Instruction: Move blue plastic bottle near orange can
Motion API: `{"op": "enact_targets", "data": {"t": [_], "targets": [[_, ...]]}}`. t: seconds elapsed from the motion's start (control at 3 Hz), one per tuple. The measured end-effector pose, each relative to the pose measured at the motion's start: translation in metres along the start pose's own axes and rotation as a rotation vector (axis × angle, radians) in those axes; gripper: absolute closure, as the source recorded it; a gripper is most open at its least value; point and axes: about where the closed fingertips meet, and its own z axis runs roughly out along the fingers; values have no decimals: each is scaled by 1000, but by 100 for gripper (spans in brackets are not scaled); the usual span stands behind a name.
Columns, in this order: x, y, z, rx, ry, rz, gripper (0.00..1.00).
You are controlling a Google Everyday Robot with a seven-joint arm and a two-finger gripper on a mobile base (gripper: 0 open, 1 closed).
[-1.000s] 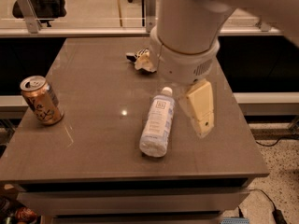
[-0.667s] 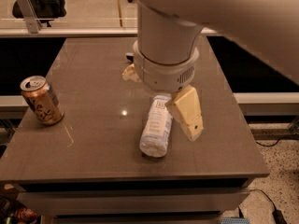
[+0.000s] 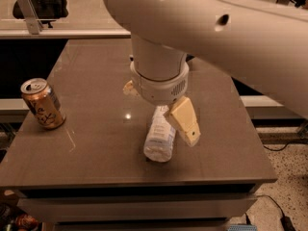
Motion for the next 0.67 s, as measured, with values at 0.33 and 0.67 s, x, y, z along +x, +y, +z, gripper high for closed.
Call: {"op": "enact_targets", "data": {"t": [0.33,0.67], "targets": [[10,-2,17,-3,-7,4,0],[19,-3,29,-5,-18,9,16]]}}
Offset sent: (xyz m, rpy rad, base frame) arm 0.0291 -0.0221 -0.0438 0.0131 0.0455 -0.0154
